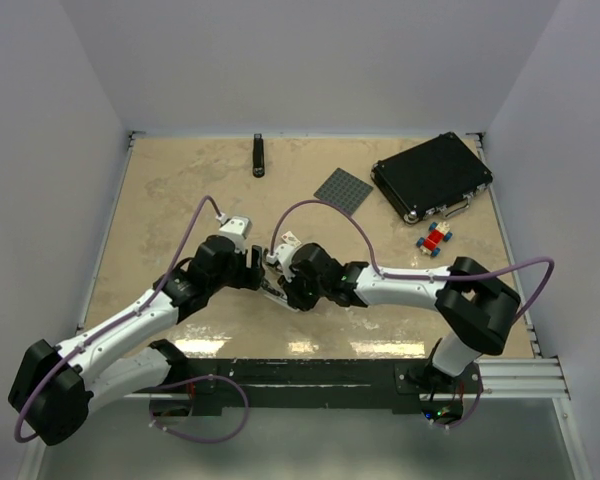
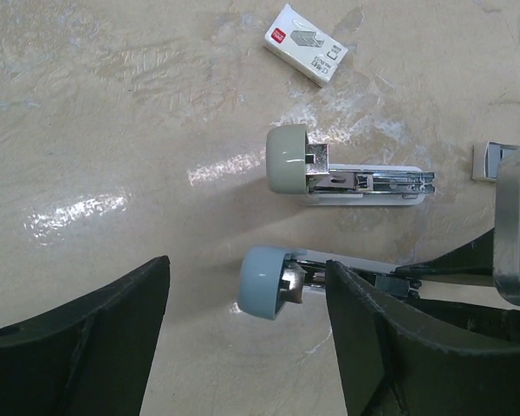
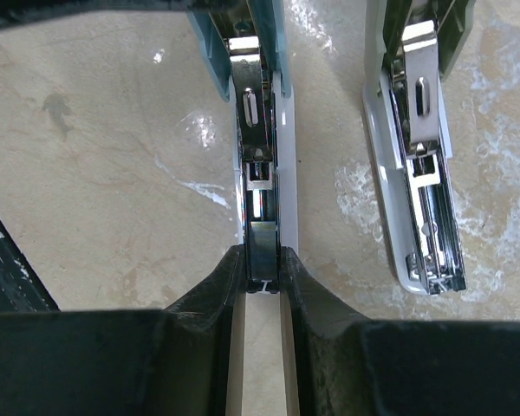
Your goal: Load the staples into the stapler
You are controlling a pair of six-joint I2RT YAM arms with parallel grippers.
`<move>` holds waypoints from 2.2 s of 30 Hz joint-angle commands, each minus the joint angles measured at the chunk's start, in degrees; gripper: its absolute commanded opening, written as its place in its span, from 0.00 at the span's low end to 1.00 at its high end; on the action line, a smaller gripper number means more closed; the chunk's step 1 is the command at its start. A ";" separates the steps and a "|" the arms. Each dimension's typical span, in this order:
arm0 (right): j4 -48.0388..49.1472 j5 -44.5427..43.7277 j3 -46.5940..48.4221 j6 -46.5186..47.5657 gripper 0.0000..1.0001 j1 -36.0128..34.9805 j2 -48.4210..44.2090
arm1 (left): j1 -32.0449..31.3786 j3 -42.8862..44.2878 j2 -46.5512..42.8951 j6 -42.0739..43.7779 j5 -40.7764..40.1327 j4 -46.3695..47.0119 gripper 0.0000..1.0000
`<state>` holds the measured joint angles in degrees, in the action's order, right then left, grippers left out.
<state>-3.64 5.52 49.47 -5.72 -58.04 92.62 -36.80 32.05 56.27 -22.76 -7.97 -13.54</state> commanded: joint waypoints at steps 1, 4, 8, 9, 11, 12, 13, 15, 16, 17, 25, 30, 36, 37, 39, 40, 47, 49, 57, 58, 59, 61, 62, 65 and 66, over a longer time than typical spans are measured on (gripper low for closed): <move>3.38 1.42 2.73 1.76 0.08 0.21 1.33 | -0.21 -1.38 -0.55 1.75 0.40 5.44 0.75; 4.96 1.60 2.91 2.02 0.07 0.21 1.69 | -0.21 -2.17 -0.29 2.98 0.93 7.38 0.67; 6.27 1.43 2.91 2.11 0.07 0.12 2.30 | -0.47 -2.52 -0.28 3.69 2.07 7.83 0.43; 6.71 1.42 2.65 2.03 0.07 0.12 2.22 | -0.73 -2.78 -0.46 3.69 2.51 7.91 0.39; 8.46 1.25 2.21 1.85 0.07 0.12 2.13 | -1.52 -3.48 -1.25 3.69 4.09 8.44 0.33; 9.08 1.16 1.95 1.76 0.07 0.12 2.04 | -1.79 -3.58 -1.51 3.69 4.53 8.62 0.33; 9.52 0.99 1.86 1.67 0.07 0.12 2.04 | -2.57 -3.75 -2.04 3.43 5.32 8.62 0.33; 11.28 0.72 1.42 1.50 0.07 0.21 2.13 | -3.45 -4.28 -2.48 3.25 5.68 8.53 0.33; 11.89 0.63 1.33 1.50 0.07 0.04 2.13 | -4.68 -4.37 -2.66 2.90 5.86 8.53 0.33; 13.21 0.63 1.24 1.41 0.07 0.03 2.21 | -5.38 -4.45 -2.66 2.73 5.77 8.53 0.33; 16.91 0.90 1.50 1.32 0.08 0.21 3.62 | -11.98 -2.96 -0.46 4.74 6.02 7.83 0.38; 17.70 0.99 1.42 1.76 0.09 0.12 4.32 | -12.60 -2.70 0.07 6.33 10.16 8.97 0.51; 17.70 1.25 1.33 1.94 0.09 0.12 4.76 | -12.60 -3.14 -1.51 5.10 8.15 8.71 0.62; 17.53 1.16 1.15 1.94 0.09 0.12 4.76 | -12.69 -3.05 -2.38 3.79 4.84 7.66 0.62; 17.26 1.07 0.45 1.85 0.10 0.21 4.42 | -12.60 -2.96 -3.62 2.12 1.13 6.69 0.64; 17.52 0.99 0.19 1.67 0.10 0.21 4.24 | -12.42 -3.14 -5.02 0.89 -1.50 6.25 0.66; 18.32 0.90 -1.92 0.09 0.15 0.21 3.27 | -12.16 -5.95 -10.30 -1.40 -3.81 8.36 0.72; 18.40 0.81 -2.19 -0.17 0.16 0.21 3.01 | -11.98 -6.04 -11.53 -1.93 -4.60 8.35 0.73; 16.47 0.46 -2.63 -0.52 0.29 0.21 1.25 | -11.72 -6.56 -17.94 -4.39 -14.33 7.74 0.78; 15.60 0.46 -2.54 -0.44 0.32 0.21 0.90 | -11.72 -6.56 -18.47 -4.31 -15.40 7.65 0.78; 15.07 0.46 -2.54 -0.44 0.34 0.21 0.11 | -11.81 -6.65 -19.00 -4.31 -16.72 7.48 0.79; 13.76 0.37 -2.63 -0.35 0.40 0.21 -0.68 | -11.63 -6.92 -20.58 -4.31 -20.32 7.21 0.80; 13.14 0.28 -2.37 -0.26 0.42 0.21 -1.03 | -11.72 -7.09 -21.20 -4.31 -21.55 7.21 0.81; 10.77 0.11 -2.01 0.18 0.48 0.21 -2.00 | -11.72 -7.53 -23.48 -4.13 -25.60 7.39 0.82; 10.06 0.11 -1.84 0.18 0.51 0.21 -2.35 | -11.72 -7.62 -24.62 -3.52 -27.09 7.39 0.82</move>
<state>9.37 6.61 47.22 -5.91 -57.84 93.19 -48.27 25.34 34.59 -26.00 -26.83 -7.97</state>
